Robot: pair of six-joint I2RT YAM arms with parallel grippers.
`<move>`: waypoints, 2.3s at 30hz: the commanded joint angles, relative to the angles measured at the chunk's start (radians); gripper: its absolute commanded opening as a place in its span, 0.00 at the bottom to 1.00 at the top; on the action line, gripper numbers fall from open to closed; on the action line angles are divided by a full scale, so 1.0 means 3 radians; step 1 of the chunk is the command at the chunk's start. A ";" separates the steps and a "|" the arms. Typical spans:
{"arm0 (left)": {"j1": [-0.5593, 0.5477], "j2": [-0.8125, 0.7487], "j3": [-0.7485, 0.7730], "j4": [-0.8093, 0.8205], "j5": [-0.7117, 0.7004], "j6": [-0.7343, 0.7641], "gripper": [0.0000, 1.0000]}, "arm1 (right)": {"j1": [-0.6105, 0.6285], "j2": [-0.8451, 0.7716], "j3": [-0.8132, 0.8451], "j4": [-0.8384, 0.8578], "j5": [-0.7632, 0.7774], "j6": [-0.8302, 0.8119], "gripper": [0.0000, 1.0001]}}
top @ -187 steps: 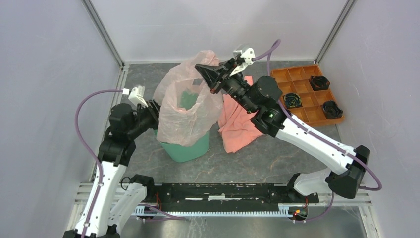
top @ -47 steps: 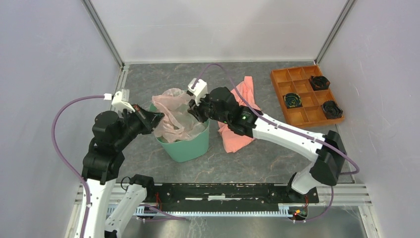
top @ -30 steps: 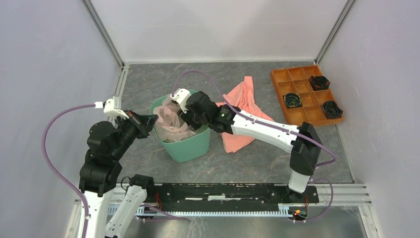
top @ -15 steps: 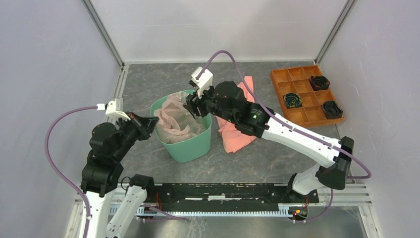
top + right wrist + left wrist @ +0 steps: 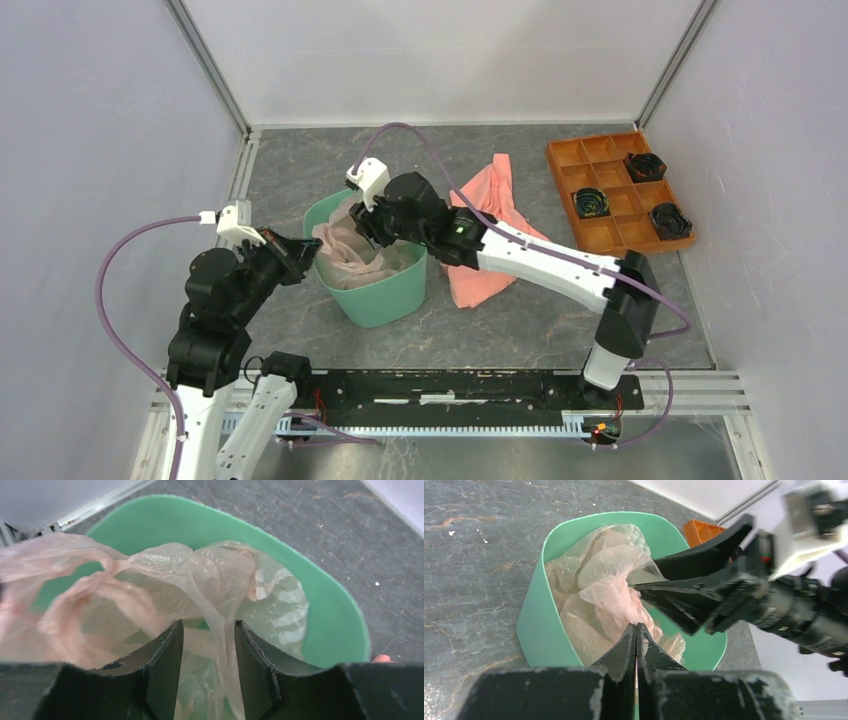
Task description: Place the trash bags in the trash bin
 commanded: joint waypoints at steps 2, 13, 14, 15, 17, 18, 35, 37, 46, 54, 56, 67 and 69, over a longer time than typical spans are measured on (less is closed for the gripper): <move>-0.0009 -0.0025 0.0069 -0.0047 -0.0187 0.0134 0.02 | -0.0002 -0.0812 -0.0171 0.0301 -0.0012 0.0147 0.55; -0.0009 -0.0091 0.0189 -0.0130 -0.0277 0.0230 0.02 | 0.0007 -0.0818 -0.0700 0.1204 -0.1076 0.0551 0.65; -0.0009 -0.0093 0.0173 -0.0113 -0.0252 0.0222 0.02 | 0.0010 -0.0776 -0.0699 0.1259 -0.1117 0.0563 0.67; -0.0009 -0.0089 0.0162 -0.0095 -0.0241 0.0208 0.02 | 0.0023 -0.0719 -0.0682 0.1286 -0.1139 0.0583 0.70; -0.0009 -0.0083 0.0150 -0.0068 -0.0206 0.0185 0.02 | 0.0045 -0.0577 -0.0605 0.1241 -0.1150 0.0591 0.71; -0.0009 -0.0082 0.0148 -0.0055 -0.0185 0.0181 0.02 | 0.0052 -0.0522 -0.0576 0.1211 -0.1141 0.0593 0.70; -0.0009 -0.0109 0.0134 -0.0011 -0.0298 0.0140 0.02 | 0.0064 -0.0146 -0.0280 0.1031 -0.0872 0.0712 0.34; -0.0009 -0.0117 0.0141 -0.0032 -0.0391 0.0123 0.02 | 0.0061 -0.0317 -0.0326 0.1024 -0.0819 0.0784 0.17; -0.0009 0.0273 0.0391 -0.0489 -0.0843 0.0296 0.02 | -0.0397 -0.1535 -0.1532 0.1452 -0.1478 0.1349 0.00; -0.0009 0.0647 0.0729 -0.0790 -0.1328 0.0576 0.02 | -0.0660 -0.2333 -0.1998 0.0879 -0.1241 0.1106 0.00; -0.0009 0.0704 0.0773 -0.0862 -0.1437 0.0604 0.02 | -0.0736 -0.2444 -0.2014 0.0606 -0.1015 0.0959 0.00; -0.0010 0.0658 0.0874 -0.0997 -0.1868 0.0629 0.02 | -0.0805 -0.2894 -0.2426 0.0285 -0.0454 0.0580 0.00; -0.0009 0.0608 0.0886 -0.0964 -0.1919 0.0632 0.02 | -0.0805 -0.2934 -0.2518 0.0423 -0.0619 0.0541 0.00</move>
